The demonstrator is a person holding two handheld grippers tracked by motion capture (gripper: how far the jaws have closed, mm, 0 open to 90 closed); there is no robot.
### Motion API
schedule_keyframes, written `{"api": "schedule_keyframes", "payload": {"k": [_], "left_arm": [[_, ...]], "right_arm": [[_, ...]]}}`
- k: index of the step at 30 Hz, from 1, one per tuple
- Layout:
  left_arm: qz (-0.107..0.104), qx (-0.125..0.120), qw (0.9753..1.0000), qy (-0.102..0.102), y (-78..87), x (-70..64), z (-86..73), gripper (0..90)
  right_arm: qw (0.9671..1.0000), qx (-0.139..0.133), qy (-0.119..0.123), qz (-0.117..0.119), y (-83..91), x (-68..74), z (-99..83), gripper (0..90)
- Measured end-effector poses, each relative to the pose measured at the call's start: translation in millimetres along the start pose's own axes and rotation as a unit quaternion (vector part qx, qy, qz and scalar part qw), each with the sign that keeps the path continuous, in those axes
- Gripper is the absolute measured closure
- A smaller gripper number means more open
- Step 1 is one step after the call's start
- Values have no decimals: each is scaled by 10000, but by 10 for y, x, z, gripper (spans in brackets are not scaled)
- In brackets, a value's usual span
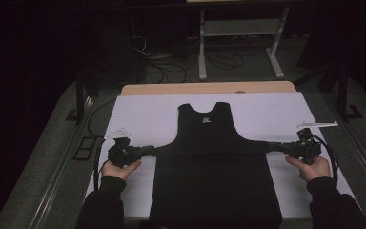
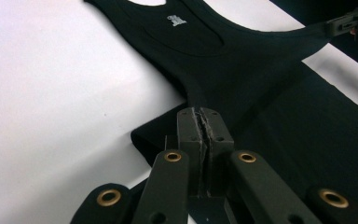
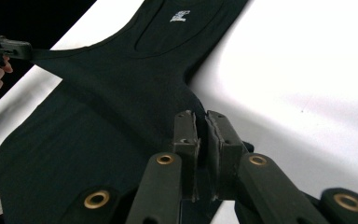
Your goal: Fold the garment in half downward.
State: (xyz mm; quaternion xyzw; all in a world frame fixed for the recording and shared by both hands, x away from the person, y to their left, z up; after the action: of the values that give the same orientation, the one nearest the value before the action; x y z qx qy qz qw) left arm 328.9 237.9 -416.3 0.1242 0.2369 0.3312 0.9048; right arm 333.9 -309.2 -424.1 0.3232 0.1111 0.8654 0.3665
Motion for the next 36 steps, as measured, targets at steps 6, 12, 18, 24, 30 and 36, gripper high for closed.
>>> {"api": "schedule_keyframes", "payload": {"k": [6, 12, 18, 24, 30, 36], "left_arm": [[-38, 87, 10000, 23, 0, -51, -29, 867], [-33, 200, 9998, 66, 5, -62, -76, 866], [-51, 416, 9991, 70, 1, -61, -130, 866], [-56, 565, 9983, 108, -10, -69, -168, 865], [-43, 761, 9969, 188, -34, -58, -207, 865], [-40, 883, 9957, 272, -46, -48, -231, 865]], "right_arm": [[9999, 159, -17, -21, -3, 5, -67, 816], [9997, 250, -29, -41, 4, 24, -103, 816], [9996, 279, -31, -21, 24, 47, -130, 816], [9992, 395, -75, -33, 40, 61, -185, 816], [9988, 477, -104, -33, 39, 72, -215, 815], [9985, 527, -161, -1, 45, 70, -247, 815]]}}
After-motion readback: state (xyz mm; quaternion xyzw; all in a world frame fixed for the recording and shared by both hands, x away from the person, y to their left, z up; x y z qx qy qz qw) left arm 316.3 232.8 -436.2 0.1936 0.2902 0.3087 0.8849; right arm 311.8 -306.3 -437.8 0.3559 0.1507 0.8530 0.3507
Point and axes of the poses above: each handheld gripper's, and its own axes: y roughly backward along the jaws, z roughly out of its top, x roughly to its left, the point moved 1 cm from there along -y, roughly forward along the jaws, and after that the axes turned 10 degrees about -x, right-handed, at the moved point
